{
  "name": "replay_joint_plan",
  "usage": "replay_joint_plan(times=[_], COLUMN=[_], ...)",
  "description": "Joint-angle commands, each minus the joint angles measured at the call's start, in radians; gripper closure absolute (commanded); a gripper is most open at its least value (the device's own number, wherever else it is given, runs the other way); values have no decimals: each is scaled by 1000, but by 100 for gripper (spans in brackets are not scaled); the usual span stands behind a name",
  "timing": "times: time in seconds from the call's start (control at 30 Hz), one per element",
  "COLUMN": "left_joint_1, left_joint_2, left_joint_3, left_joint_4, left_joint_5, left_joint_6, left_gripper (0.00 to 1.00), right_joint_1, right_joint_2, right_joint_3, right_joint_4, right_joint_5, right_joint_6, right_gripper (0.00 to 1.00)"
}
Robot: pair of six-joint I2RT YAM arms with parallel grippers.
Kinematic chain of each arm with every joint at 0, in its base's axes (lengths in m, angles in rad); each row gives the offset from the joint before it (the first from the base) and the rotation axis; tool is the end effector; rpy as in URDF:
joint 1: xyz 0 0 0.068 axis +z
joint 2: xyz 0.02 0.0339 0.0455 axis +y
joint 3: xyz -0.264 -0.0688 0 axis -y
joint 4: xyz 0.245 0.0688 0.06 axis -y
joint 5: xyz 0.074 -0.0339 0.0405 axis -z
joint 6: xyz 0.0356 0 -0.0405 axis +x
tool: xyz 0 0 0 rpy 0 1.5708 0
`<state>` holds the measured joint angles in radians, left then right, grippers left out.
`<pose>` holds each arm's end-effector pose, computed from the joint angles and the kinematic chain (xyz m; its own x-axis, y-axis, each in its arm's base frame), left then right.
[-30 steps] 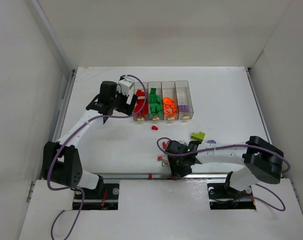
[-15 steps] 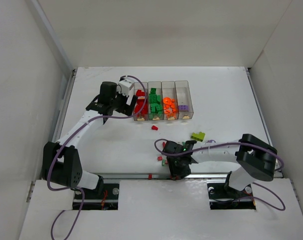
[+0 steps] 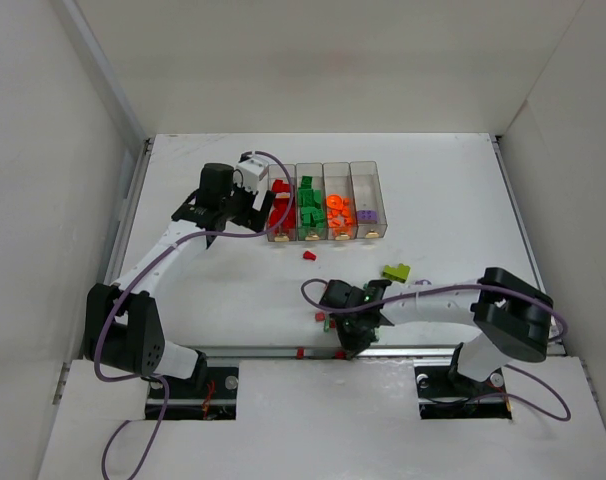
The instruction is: Sort the legos into containers by color
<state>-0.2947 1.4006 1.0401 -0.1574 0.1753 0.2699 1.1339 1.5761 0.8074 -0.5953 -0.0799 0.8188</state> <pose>0.3048 -0.0990 0.2894 -0.3416 0.3781 -0.8604 0.5417 0.8274 0.1485 0.1082 0.2383 0.1431 -0.9476 -0.3086 -0.0832 -0.3193 0.9256 0.2033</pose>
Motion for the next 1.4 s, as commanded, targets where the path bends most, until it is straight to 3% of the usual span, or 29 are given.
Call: replay_joint_plan(times=[0.0,0.5,0.93,1.07,1.37], left_joint_1=[-1,-1,-1,-1,-1], left_joint_2=[-31,-31,-31,-31,-40], left_joint_3=[-8,-17,-17,-17,-26], left_joint_4=[12,12,12,12,3], left_joint_5=[3,-7,-7,-7,-7], left_joint_6=[6,6,15,15,25], left_gripper=[0,0,0,0,0], right_joint_1=[7,7,7,7,18], right_joint_2=[21,-123,-143,-110,-33], right_joint_3=[6,-34,-45,-33,26], right_joint_4=[121,158,190,168,80], right_joint_5=[51,80,60,49,49], right_joint_6=[8,37,-1,-1,28], right_gripper=[100,100,100,67,34])
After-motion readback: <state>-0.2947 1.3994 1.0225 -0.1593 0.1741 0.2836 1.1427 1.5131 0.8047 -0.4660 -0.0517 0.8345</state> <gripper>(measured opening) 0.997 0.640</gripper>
